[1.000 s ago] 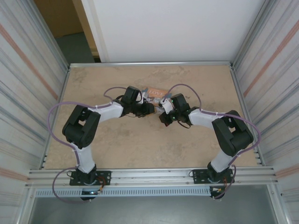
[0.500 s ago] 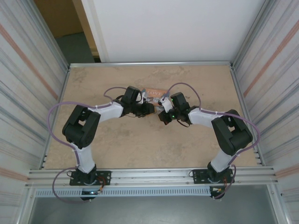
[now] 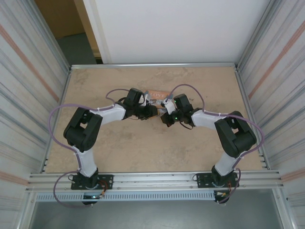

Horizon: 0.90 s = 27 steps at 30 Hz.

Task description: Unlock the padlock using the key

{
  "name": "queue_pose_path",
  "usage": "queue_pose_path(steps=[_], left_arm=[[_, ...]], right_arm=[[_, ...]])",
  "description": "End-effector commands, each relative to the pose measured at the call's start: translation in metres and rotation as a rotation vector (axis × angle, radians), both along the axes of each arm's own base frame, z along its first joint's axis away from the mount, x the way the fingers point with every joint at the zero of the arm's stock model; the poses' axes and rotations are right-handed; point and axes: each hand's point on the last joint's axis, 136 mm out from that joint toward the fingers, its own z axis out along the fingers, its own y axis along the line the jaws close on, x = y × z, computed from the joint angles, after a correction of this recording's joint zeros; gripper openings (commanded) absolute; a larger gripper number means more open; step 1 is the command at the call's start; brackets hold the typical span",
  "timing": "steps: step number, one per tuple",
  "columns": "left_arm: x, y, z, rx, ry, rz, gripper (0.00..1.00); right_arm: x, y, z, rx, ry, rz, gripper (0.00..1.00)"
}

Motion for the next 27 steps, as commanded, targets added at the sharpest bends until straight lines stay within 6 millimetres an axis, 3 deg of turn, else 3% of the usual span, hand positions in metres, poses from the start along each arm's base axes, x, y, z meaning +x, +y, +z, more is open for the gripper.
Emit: queue_pose_path(steps=[1, 27], left_arm=[[-0.005, -0.007, 0.027, -0.057, -0.035, -0.031, 0.18], [-0.009, -0.009, 0.031, -0.106, -0.009, -0.043, 0.19]], right_arm=[[0.012, 0.009, 0.015, 0.065, -0.026, -0.010, 0.00], [0.031, 0.004, 0.050, 0.263, -0.080, 0.012, 0.00]])
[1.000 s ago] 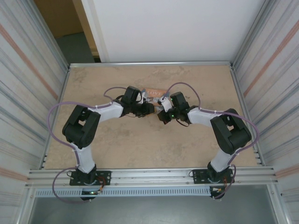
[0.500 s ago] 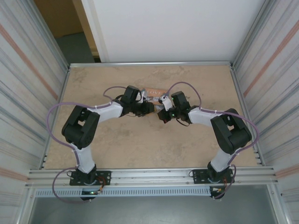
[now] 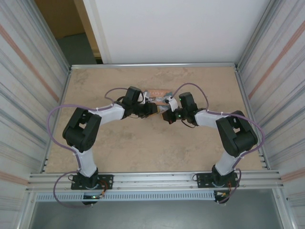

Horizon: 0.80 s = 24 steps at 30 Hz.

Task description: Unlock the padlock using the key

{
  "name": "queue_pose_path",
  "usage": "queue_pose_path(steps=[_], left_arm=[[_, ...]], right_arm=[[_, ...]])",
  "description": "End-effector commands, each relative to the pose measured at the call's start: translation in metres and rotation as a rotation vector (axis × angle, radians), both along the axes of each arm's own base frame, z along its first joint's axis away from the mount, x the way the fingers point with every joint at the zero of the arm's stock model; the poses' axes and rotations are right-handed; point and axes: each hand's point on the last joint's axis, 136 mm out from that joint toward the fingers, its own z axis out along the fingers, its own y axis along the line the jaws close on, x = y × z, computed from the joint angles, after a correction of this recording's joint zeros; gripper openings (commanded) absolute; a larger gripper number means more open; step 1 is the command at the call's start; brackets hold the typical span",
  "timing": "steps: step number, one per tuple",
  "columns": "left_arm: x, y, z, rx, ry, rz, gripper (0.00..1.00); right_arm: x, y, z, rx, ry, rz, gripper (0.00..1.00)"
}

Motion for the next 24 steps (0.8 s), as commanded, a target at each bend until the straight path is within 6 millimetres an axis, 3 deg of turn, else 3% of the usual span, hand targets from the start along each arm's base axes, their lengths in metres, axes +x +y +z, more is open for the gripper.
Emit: queue_pose_path(steps=[1, 6, 15, 24], left_arm=[[-0.017, -0.008, 0.018, -0.054, 0.001, -0.064, 0.19], [-0.016, -0.009, 0.019, -0.057, 0.005, -0.063, 0.19], [-0.014, -0.010, 0.019, -0.063, 0.004, -0.055, 0.19], [-0.012, -0.011, 0.014, -0.060, 0.007, -0.053, 0.19]], right_arm=[[0.022, 0.008, 0.034, 0.105, -0.105, 0.016, 0.00], [0.026, 0.013, 0.040, 0.118, -0.113, 0.036, 0.00], [0.026, 0.021, 0.029, 0.114, -0.098, 0.045, 0.00], [0.027, 0.031, 0.035, 0.185, -0.067, 0.052, 0.00]])
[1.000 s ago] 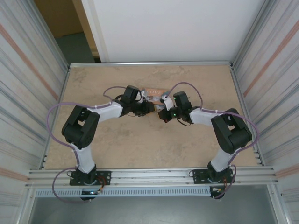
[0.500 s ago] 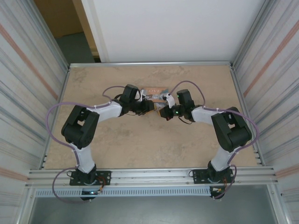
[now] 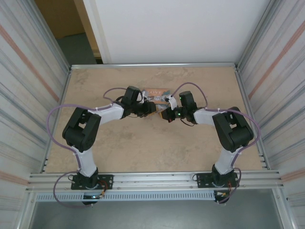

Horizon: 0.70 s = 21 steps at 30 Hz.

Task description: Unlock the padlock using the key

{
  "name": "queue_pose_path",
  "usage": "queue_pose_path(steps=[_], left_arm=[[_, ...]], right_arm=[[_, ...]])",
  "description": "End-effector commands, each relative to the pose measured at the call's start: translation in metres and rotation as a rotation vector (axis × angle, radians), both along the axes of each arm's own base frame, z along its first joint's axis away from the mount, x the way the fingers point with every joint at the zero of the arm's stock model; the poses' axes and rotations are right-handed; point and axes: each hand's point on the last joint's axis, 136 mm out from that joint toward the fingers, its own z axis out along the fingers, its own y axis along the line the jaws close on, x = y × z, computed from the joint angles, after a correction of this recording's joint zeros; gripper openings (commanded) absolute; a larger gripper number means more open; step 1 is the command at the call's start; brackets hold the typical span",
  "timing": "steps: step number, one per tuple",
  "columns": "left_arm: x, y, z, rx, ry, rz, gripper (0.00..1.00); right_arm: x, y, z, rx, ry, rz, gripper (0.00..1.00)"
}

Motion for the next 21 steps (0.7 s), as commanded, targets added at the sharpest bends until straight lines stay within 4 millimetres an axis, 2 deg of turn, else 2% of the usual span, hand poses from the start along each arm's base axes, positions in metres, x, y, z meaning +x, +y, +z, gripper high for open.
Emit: queue_pose_path(steps=[1, 21], left_arm=[[-0.021, -0.018, 0.016, -0.073, 0.004, -0.099, 0.19], [-0.027, -0.017, 0.005, -0.041, 0.004, -0.117, 0.19]], right_arm=[[0.018, 0.021, 0.039, 0.116, -0.095, 0.024, 0.00], [0.026, 0.029, 0.041, 0.164, -0.025, 0.024, 0.00]])
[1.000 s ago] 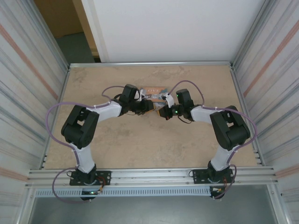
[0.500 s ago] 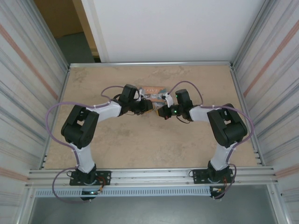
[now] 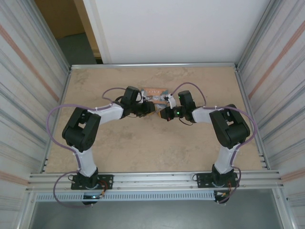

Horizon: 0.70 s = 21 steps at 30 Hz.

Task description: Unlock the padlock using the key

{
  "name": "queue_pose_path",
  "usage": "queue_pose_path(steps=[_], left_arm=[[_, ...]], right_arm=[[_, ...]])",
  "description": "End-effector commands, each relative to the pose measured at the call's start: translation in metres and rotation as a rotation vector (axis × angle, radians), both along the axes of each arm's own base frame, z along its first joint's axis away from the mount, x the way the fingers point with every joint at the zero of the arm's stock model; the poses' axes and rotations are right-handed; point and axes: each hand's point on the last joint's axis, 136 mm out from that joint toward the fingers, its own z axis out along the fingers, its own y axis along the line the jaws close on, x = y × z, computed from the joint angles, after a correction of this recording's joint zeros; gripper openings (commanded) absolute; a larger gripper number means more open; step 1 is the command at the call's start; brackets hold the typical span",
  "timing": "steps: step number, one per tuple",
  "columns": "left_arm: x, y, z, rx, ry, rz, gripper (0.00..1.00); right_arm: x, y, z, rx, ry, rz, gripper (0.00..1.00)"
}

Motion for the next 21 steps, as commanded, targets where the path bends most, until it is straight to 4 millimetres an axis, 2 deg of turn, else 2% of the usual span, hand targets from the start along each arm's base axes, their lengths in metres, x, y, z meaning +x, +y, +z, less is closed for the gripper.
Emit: queue_pose_path(steps=[1, 12, 21], left_arm=[[-0.031, -0.023, 0.009, -0.065, 0.012, -0.142, 0.19], [-0.034, -0.027, 0.010, -0.076, 0.020, -0.159, 0.19], [-0.038, -0.030, 0.014, -0.105, 0.038, -0.184, 0.19]], right_arm=[[0.022, 0.020, 0.044, 0.107, -0.114, 0.025, 0.00], [0.025, 0.021, 0.043, 0.095, -0.134, 0.018, 0.00], [0.031, 0.019, 0.053, 0.116, -0.198, 0.043, 0.00]])
